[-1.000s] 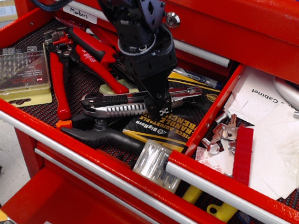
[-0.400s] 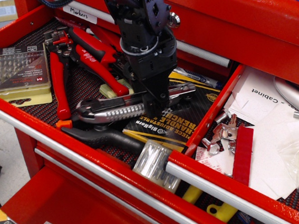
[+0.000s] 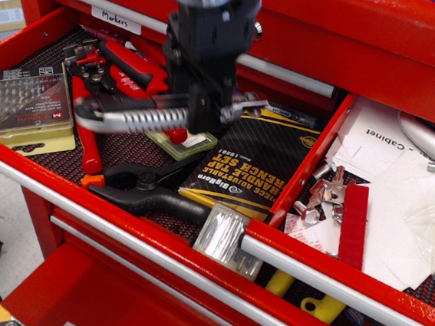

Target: Pick up box cutter and put into drawer

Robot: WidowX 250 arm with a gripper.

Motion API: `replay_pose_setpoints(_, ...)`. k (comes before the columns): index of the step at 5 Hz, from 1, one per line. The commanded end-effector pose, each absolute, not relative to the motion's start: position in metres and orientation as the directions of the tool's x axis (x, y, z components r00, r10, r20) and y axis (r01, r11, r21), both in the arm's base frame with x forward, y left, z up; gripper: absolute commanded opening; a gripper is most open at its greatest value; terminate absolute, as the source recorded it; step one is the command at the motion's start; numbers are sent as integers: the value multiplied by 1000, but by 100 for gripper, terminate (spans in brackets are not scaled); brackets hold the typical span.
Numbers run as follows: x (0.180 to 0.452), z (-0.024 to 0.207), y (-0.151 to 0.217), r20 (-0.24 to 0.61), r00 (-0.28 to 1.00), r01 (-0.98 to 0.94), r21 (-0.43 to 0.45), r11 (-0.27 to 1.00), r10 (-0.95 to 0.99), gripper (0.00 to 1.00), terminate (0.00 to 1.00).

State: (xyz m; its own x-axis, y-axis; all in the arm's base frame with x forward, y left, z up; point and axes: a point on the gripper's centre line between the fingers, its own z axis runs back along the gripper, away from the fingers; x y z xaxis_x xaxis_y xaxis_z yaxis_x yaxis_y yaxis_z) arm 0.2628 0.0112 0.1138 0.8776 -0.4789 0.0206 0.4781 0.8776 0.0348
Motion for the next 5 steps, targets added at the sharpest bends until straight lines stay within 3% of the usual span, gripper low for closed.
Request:
replay_pose_setpoints(1, 273, 179, -25, 141, 922, 350, 97, 932, -361, 0, 0)
replay_pose_setpoints(3, 281, 170, -106, 289, 914, 267, 102, 958, -286, 0, 0)
replay_pose_setpoints(5, 295, 174, -155, 309, 919, 233, 77, 969, -245, 0, 0)
